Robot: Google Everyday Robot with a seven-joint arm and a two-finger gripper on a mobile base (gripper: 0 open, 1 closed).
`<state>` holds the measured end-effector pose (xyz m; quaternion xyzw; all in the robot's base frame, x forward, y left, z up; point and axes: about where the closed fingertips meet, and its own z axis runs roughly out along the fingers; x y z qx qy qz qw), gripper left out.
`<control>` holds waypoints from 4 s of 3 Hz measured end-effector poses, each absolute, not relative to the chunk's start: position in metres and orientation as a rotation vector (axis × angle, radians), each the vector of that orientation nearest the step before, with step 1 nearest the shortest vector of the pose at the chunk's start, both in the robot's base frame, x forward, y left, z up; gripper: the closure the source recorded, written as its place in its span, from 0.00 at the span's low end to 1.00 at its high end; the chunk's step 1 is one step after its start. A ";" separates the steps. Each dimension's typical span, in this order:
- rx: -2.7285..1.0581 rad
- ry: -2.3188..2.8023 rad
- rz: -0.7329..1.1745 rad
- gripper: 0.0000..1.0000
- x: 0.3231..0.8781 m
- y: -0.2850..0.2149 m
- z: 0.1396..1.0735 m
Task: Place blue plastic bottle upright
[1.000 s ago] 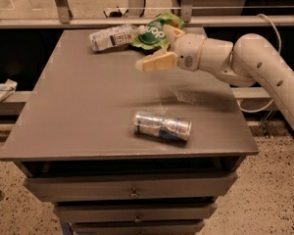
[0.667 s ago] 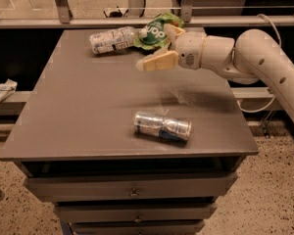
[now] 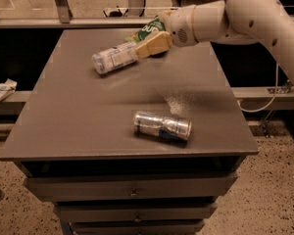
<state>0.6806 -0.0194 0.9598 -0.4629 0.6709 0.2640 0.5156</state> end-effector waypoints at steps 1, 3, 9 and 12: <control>-1.202 1.741 0.517 0.00 0.695 -0.018 0.974; -1.593 1.944 0.169 0.00 0.743 0.000 0.950; -2.520 1.518 -0.056 0.49 0.750 0.062 0.863; -2.528 1.370 -0.104 1.00 0.731 0.072 0.922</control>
Offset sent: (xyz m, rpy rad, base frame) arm 0.0541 -0.0009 -0.0039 -0.7859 0.2315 0.0587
